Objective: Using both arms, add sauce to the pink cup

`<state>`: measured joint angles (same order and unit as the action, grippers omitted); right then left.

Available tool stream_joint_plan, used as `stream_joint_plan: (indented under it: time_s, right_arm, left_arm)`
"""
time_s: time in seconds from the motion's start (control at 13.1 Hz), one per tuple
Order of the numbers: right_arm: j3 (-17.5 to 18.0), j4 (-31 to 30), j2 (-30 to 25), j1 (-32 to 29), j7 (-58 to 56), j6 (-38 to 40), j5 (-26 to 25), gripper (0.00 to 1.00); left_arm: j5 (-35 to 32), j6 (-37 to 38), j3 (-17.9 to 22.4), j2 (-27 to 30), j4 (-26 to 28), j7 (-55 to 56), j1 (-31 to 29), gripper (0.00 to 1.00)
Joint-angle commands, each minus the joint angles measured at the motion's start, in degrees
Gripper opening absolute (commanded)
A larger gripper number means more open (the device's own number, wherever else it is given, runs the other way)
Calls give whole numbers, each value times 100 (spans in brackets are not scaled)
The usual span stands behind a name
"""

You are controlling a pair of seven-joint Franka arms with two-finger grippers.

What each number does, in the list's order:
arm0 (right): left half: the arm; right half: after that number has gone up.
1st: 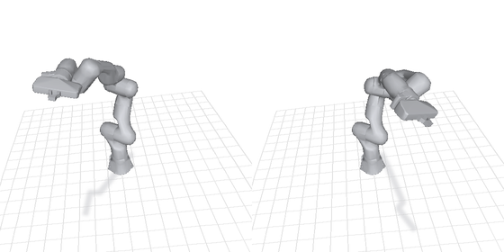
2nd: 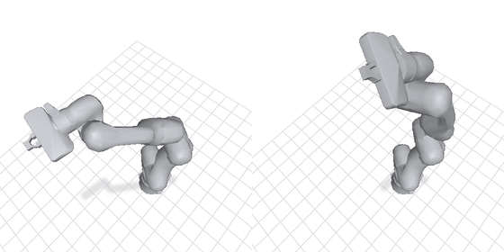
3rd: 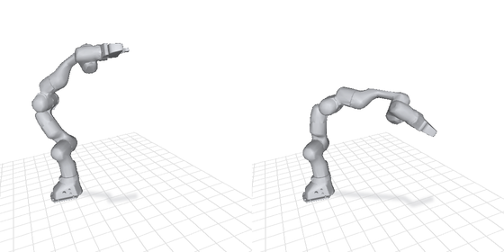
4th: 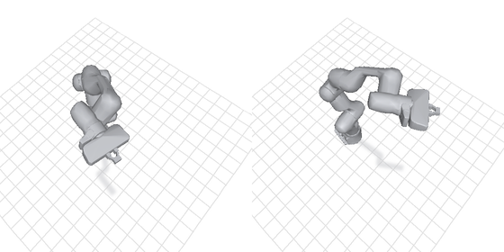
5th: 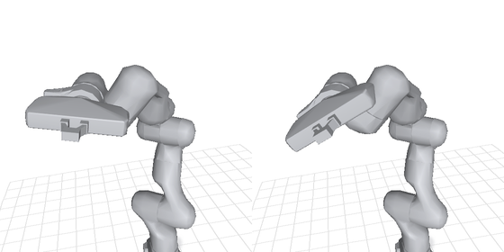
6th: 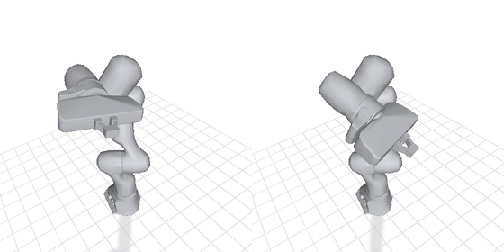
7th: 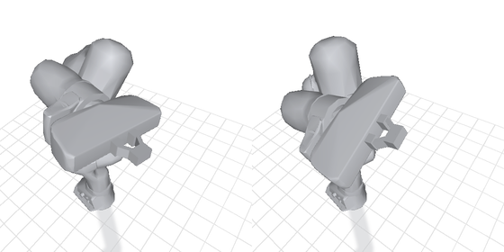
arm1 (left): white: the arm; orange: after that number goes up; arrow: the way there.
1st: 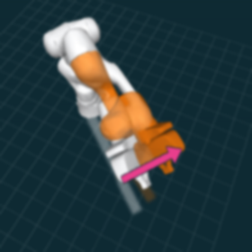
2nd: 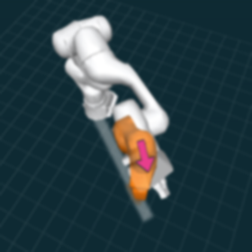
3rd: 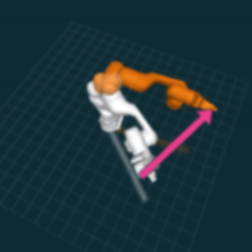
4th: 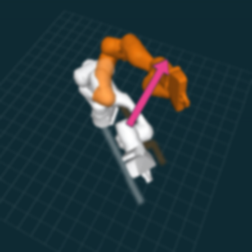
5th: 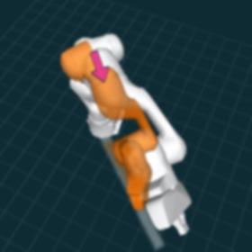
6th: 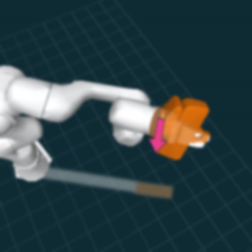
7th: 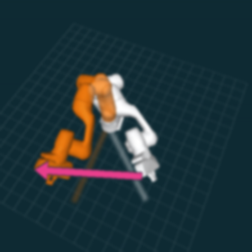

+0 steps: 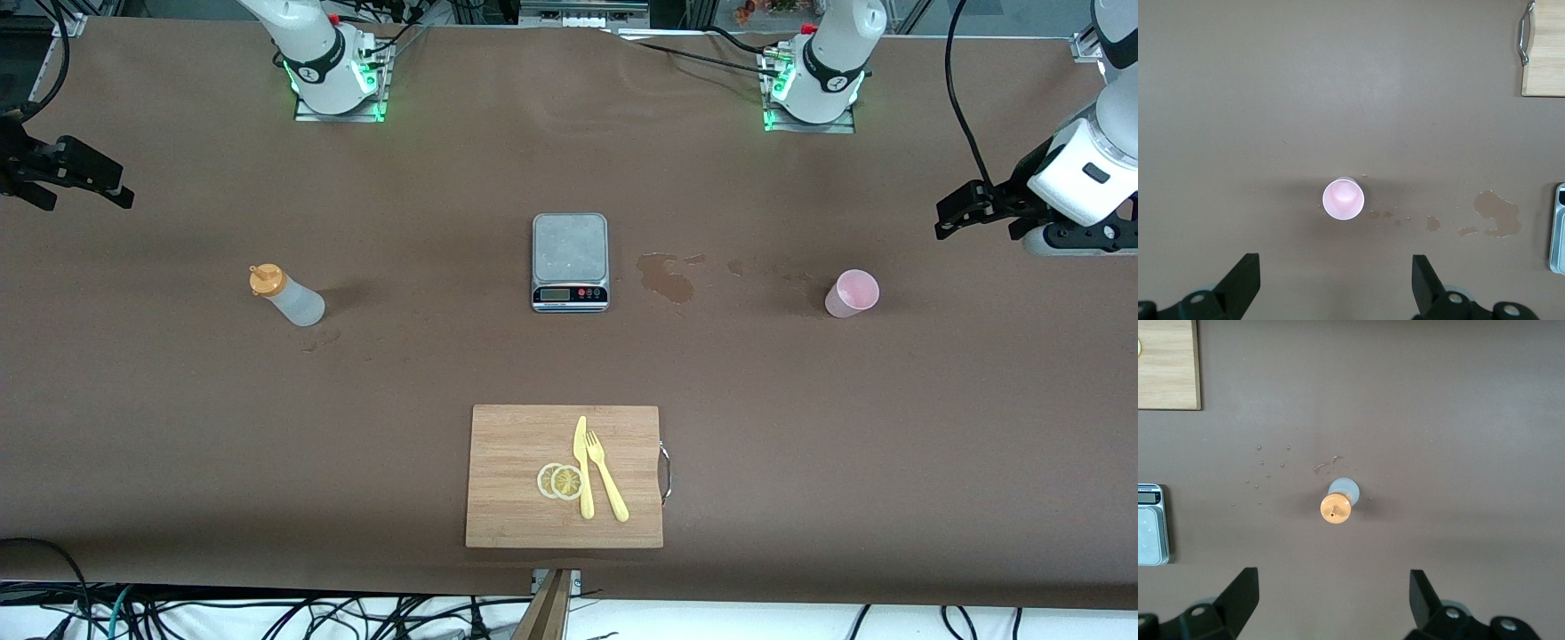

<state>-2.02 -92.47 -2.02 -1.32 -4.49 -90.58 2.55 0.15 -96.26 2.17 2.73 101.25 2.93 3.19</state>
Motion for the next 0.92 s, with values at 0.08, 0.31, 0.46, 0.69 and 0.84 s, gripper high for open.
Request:
stream_joint_plan:
  time_s: [0.08,0.31,0.46,0.69,0.84]
  right_arm:
    - [17,36,-53,9,-52,59,18,100]
    - [17,36,-62,0,-61,76,18,100]
    - [17,36,-53,0,-61,67,18,100]
    - [17,36,-53,0,-52,41,44,100]
    - [8,36,-62,0,-61,67,44,100]
  left_arm:
    - [161,107,-15,9,-88,-20,-38,100]
    - [381,107,37,-52,-211,-11,-46,100]
    - [381,203,37,-140,-342,-11,-46,100]
    - [381,239,38,-141,-343,-20,-64,100]
    - [346,257,38,-150,-343,-20,-73,100]
